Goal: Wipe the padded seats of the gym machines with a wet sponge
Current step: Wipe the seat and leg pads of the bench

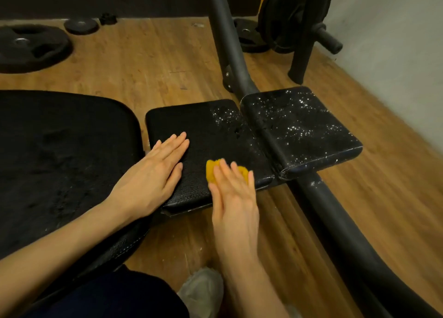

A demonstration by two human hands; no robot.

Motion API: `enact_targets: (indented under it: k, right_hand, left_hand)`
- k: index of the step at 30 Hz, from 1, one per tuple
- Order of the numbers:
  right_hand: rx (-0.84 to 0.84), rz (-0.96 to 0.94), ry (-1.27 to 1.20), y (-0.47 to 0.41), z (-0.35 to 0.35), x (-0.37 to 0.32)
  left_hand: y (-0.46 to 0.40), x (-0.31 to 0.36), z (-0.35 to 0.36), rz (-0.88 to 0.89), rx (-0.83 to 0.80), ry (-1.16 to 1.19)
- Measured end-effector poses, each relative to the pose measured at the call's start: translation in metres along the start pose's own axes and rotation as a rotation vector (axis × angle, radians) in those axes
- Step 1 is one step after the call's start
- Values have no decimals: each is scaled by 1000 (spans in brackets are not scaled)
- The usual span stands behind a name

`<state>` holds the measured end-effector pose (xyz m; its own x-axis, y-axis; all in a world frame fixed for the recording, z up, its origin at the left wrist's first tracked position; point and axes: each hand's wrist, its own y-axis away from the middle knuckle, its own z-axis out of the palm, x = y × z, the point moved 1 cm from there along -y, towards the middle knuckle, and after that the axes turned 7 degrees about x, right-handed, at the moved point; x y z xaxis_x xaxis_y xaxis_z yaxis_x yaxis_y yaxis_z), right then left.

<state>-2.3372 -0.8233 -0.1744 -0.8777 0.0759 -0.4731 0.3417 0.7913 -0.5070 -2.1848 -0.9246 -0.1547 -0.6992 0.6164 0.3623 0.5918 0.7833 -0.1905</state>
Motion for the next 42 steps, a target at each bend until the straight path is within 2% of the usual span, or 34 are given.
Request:
enact_targets:
  k: [2,6,8,10,12,16,19,22,25,29,35,40,42]
  right_hand:
    - [-58,-35,-13,1,-3,1]
    - [-283,9,23,-74,9,0]
    - [-350,-65,35,-75,3,3]
    - [-343,-153,-13,-49,-14,9]
    - [-336,-142,-69,-30,-24,18]
    - [-338,-84,-66,-77,8,7]
    - [-460,-221,9,-84,6,10]
    - [-563,-346,-94,-65,-29,43]
    - [-499,-329,-177,-78,-21,57]
    - [-380,-193,-280,-108,12,42]
    - [-350,-139,-406,-58,-36,71]
    - [-278,-4,-376,-116,1,67]
    - [-242,53,-381,-111,-3,63]
  left_hand:
    - [0,0,1,0,3,-1]
    - [0,2,0,10,-4,2]
    - [-1,2,-1,13,-5,10]
    - [-1,1,0,8,-7,9]
    - [-1,0,2,-11,-6,-9]
    - [-2,0,4,0,-2,-20]
    - [-2,1,2,-4,-5,-9]
    - [-1,0,1,4,8,-13]
    - [-1,-1,3,-7,3,-8]
    - [-2,-1,2,-11,-1,0]
    - [0,-1,3,-8,4,9]
    - [1,1,3,0,1,-9]
    - [0,2,3,-6,9,-11]
